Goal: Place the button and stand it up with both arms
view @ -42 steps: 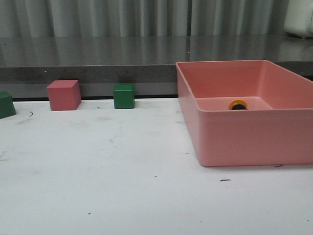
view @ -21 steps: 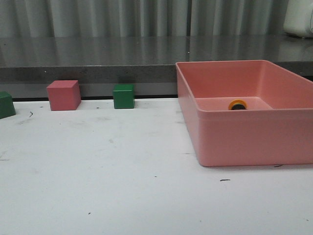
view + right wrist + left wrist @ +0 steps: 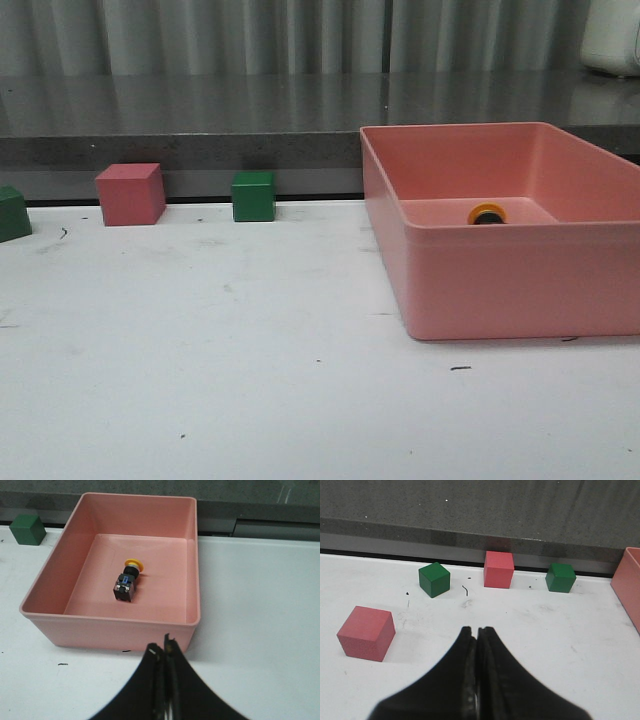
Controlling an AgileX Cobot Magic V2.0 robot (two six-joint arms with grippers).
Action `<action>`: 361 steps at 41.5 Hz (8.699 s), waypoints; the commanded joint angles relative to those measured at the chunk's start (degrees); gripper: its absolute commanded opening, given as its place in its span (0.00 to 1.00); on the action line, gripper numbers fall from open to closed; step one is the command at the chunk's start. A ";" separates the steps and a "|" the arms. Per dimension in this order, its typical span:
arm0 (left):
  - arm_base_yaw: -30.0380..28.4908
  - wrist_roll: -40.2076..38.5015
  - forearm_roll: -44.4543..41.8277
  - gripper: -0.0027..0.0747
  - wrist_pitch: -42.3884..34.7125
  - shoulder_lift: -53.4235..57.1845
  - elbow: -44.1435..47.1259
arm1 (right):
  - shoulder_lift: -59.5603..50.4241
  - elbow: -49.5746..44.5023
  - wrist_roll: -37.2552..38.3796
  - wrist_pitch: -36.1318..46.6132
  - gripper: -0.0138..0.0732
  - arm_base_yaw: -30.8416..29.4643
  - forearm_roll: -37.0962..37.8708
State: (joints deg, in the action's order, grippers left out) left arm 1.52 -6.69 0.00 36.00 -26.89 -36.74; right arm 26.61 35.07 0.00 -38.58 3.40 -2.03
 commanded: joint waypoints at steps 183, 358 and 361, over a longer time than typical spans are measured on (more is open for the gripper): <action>15.17 1.67 -0.43 0.65 -3.00 -2.53 -2.27 | 60.22 46.36 5.94 -14.33 0.39 25.53 -6.85; 15.17 1.67 0.00 0.65 -1.42 -2.53 -2.27 | 29.12 32.40 9.32 -13.33 0.70 38.43 8.20; 15.17 1.67 0.00 0.65 -1.42 -2.53 -2.27 | 24.24 29.05 9.32 -11.46 0.70 38.43 7.63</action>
State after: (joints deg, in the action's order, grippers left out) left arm 16.19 -4.86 -0.42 38.28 -28.79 -36.91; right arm 56.11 65.74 10.11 -55.69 42.25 5.63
